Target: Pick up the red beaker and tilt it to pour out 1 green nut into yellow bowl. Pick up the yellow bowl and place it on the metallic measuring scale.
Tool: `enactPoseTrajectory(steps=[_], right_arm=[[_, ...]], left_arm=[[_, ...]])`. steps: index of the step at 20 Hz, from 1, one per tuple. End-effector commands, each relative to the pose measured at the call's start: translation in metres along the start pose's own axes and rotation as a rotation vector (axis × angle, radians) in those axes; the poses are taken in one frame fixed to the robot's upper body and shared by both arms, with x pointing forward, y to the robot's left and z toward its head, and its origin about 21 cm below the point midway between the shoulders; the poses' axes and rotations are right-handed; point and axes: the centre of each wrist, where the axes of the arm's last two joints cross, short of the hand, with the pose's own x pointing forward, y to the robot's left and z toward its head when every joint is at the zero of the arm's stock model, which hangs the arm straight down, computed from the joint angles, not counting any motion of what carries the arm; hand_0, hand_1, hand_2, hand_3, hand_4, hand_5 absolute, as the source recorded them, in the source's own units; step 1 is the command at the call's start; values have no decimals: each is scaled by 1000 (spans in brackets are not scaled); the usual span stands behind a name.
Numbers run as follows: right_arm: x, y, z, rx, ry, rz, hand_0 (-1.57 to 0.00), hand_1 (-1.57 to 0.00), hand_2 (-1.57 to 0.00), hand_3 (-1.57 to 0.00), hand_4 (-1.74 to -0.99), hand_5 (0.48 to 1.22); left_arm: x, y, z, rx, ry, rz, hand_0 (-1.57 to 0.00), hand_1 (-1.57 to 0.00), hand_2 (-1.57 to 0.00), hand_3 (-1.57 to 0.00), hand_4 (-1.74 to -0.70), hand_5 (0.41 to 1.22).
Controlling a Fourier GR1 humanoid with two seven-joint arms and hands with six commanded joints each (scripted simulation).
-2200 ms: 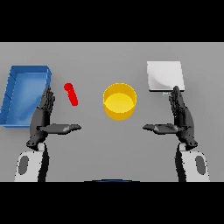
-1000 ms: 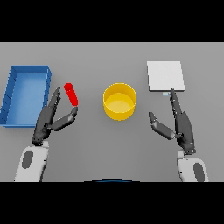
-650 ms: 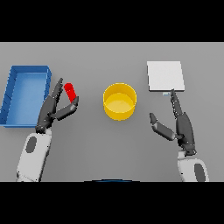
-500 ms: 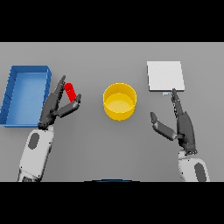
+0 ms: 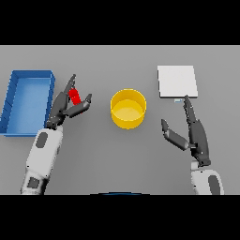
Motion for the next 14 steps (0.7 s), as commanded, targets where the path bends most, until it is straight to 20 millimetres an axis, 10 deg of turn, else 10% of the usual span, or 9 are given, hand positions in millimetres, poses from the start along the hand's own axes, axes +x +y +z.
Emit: enactPoseTrajectory(steps=[1,5,9,14], right_arm=[[1,-2,1,-3,-12,9,1,1,1,1,-1264,640],[-2,0,1,-3,-3,7,1,1,1,1,-1259,642],[0,-3,0,-6,-12,15,1,1,1,1,-1255,644],[1,-3,6,-7,-16,10,1,1,1,1,-1254,644]], left_arm=[[-4,2,-1,3,-5,6,1,1,1,1,-1320,692],[-5,-7,-5,18,-21,56,1,-26,-67,-31,-1378,724],[-2,-8,-14,66,9,71,-662,-699,-733,-724,-1500,941],[-2,-14,-15,23,-17,9,-1273,-1285,-1296,-1189,-1544,1129]])
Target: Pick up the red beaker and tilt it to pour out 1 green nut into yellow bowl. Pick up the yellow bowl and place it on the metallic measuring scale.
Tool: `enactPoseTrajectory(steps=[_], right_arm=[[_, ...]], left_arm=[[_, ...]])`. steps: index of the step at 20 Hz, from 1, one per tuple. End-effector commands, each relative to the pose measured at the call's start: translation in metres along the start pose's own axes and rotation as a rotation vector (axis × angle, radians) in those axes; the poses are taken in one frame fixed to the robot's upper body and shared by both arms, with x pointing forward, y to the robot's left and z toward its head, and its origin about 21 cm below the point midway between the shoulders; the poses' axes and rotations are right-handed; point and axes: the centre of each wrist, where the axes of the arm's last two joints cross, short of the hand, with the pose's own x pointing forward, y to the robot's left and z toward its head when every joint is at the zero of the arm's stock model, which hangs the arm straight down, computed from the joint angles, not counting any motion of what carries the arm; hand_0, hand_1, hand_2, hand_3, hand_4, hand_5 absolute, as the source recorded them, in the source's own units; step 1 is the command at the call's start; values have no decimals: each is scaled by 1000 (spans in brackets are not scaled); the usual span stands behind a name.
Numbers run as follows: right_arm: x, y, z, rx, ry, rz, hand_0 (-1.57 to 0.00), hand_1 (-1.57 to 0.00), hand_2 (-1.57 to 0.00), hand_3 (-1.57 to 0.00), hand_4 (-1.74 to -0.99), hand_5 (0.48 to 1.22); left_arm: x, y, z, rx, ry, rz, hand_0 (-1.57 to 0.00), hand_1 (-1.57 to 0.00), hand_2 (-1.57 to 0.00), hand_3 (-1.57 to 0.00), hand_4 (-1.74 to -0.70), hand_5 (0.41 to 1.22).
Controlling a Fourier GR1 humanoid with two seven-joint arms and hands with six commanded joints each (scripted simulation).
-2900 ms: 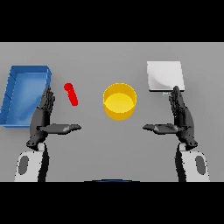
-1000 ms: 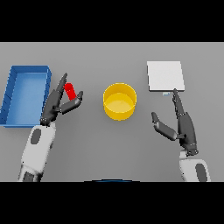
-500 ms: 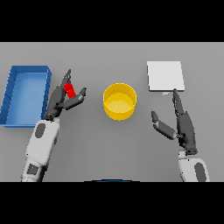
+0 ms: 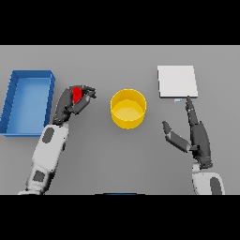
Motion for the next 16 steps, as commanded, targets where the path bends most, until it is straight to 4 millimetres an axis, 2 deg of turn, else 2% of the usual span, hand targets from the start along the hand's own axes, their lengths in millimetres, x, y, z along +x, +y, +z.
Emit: enactPoseTrajectory(steps=[1,2,4,7,10,13,16], right_arm=[[1,2,-1,0,13,-3,1,1,1,1,-1259,646],[-1,2,-1,-4,20,-1,1,1,1,1,-1257,645],[2,-1,-2,-3,18,-8,1,1,1,1,-1257,643],[-3,1,-3,-5,25,4,1,1,1,1,-1258,646],[-3,0,-3,-2,9,16,1,1,1,1,-1259,649],[-4,-2,-5,3,1,15,1,1,1,1,-1262,658],[-4,-4,-2,6,-9,28,1,1,1,1,-1253,666]], left_arm=[[3,-4,-1,-5,20,8,-1333,-1343,-1351,-1265,-1523,1148],[2,-5,1,-1,22,9,-1380,-1388,-1395,-1326,-1505,1162],[5,-4,0,25,13,28,-1449,-1454,-1458,-1414,-1590,1151],[12,3,0,70,-49,73,-1509,-1511,-1513,-1491,-1664,1128],[31,1,-5,89,-83,65,-1539,-1540,-1542,-1530,-1701,1114],[51,4,-4,39,-134,-25,-1555,-1555,-1556,-1550,-1721,1114],[68,6,-7,-40,-115,-226,-1563,-1563,-1563,-1560,-1731,1124]])
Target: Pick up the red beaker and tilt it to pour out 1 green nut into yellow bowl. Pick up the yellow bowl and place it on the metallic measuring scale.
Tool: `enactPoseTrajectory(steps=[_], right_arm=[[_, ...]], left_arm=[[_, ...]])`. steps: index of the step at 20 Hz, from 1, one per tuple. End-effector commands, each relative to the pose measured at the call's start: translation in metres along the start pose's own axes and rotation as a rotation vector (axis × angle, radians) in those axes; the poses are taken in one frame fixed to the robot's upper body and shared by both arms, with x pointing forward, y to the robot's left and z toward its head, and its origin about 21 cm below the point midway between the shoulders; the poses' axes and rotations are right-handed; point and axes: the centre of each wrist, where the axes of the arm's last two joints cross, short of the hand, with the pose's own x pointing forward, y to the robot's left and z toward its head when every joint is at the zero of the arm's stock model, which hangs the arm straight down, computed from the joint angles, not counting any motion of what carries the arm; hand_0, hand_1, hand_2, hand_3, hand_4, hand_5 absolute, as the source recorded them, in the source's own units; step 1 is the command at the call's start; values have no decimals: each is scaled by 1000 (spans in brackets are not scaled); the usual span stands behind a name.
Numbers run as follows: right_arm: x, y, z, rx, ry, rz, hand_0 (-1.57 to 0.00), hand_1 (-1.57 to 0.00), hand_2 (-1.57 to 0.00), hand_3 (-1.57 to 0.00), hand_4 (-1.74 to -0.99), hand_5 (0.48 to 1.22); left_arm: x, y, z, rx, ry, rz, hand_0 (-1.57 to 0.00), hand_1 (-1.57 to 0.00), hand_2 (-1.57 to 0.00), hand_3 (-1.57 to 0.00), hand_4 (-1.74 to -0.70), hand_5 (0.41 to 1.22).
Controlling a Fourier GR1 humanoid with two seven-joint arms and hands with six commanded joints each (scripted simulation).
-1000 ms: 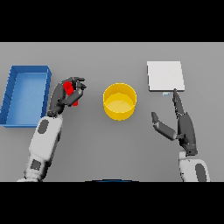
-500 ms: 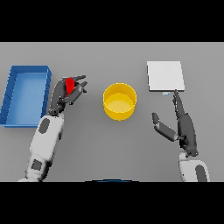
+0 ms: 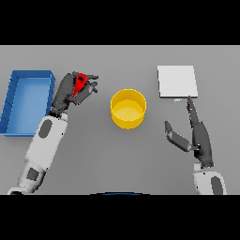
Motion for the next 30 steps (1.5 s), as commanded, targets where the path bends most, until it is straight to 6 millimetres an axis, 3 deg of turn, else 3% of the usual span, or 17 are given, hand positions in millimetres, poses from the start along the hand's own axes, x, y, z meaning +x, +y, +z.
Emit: enactPoseTrajectory(steps=[1,7,13,18,20,21,25,30], right_arm=[[1,1,-3,-2,9,3,1,1,1,1,-1256,671],[7,6,-2,7,16,7,1,1,1,1,-1254,680],[6,5,-1,7,27,-6,1,1,1,1,-1256,690],[7,10,-3,16,43,-11,1,1,1,1,-1274,704],[6,7,0,5,28,-11,1,1,1,1,-1284,705],[5,10,1,12,32,-22,1,1,1,1,-1283,702],[-1,8,0,-8,24,-50,1,1,1,1,-1292,678],[1,9,-1,-21,19,-92,1,1,1,1,-1291,648]], left_arm=[[3,-1,-2,-25,7,-46,-1564,-1565,-1565,-1562,-1733,1125],[24,-6,-21,-85,28,-216,-1566,-1566,-1566,-1564,-1734,1114],[45,-24,-35,-166,2,-675,-1570,-1570,-1570,-1569,-1739,1127],[62,-27,-42,-229,-70,-973,-1571,-1571,-1571,-1570,-1740,1190],[65,-31,-45,-279,-102,-1068,-1571,-1571,-1571,-1571,-1649,1201],[71,-32,-48,-297,-121,-1120,-1571,-1571,-1571,-1571,-1666,1205],[87,-46,-55,-404,-171,-1321,-1571,-1571,-1571,-1277,-1701,1215],[95,-57,-60,-536,-266,-1552,-1571,-1571,-1571,-1475,-1726,1219]])
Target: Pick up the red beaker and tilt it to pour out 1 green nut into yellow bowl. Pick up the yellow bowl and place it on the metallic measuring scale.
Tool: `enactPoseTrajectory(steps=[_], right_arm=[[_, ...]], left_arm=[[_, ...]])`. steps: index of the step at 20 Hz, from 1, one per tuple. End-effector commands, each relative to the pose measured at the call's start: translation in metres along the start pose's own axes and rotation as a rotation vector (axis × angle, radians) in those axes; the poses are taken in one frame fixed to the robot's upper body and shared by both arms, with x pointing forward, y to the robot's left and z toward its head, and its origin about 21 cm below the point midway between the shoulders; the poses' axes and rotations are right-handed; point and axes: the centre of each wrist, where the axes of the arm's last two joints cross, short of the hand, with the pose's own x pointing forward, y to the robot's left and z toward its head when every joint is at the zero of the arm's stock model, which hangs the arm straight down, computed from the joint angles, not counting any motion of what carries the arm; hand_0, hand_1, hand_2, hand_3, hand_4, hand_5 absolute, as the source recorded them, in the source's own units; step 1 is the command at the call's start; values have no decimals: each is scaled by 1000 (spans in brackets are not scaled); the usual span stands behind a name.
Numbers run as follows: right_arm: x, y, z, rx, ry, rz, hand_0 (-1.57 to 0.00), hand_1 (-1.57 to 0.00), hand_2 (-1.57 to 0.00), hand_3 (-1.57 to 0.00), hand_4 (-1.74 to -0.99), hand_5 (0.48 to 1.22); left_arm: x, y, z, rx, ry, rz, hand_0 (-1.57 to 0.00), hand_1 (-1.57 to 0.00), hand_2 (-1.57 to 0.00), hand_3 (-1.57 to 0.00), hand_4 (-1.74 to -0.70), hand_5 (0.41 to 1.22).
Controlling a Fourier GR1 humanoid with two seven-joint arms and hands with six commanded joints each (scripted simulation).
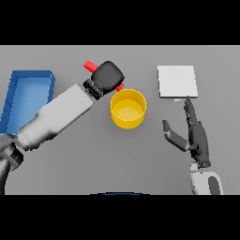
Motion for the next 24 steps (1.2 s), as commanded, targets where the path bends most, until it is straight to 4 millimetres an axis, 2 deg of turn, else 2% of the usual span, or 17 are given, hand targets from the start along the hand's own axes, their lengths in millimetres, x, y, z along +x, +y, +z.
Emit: enactPoseTrajectory(steps=[1,6,10,14,19,22,24], right_arm=[[0,-2,-2,-2,1,5,1,1,1,1,-1290,644],[-5,1,-1,-12,26,18,1,1,1,1,-1288,627],[-5,3,2,-17,35,36,1,1,1,1,-1276,593],[-5,3,0,-25,35,71,1,1,1,1,-1236,582],[-2,5,5,-19,11,69,1,1,1,1,-1206,591],[0,8,2,-25,17,80,1,1,1,1,-1210,594],[-2,9,2,-23,27,89,1,1,1,1,-1206,592]], left_arm=[[5,1,-2,-22,-4,-47,-1571,-1571,-1571,-1494,-1729,1219],[17,9,-11,-75,-41,-248,-1571,-1571,-1571,-1546,-1737,1220],[13,14,-15,-74,-63,-373,-1571,-1571,-1571,-1561,-1739,1221],[21,28,-22,-121,-66,-506,-1571,-1571,-1571,-1567,-1736,1221],[24,30,-25,-141,-116,-648,-1571,-1571,-1571,-1570,-1735,1221],[23,39,-25,-125,-136,-718,-1571,-1571,-1571,-1570,-1734,1221],[15,53,-24,-129,-117,-728,-1571,-1571,-1571,-1571,-1731,1221]])
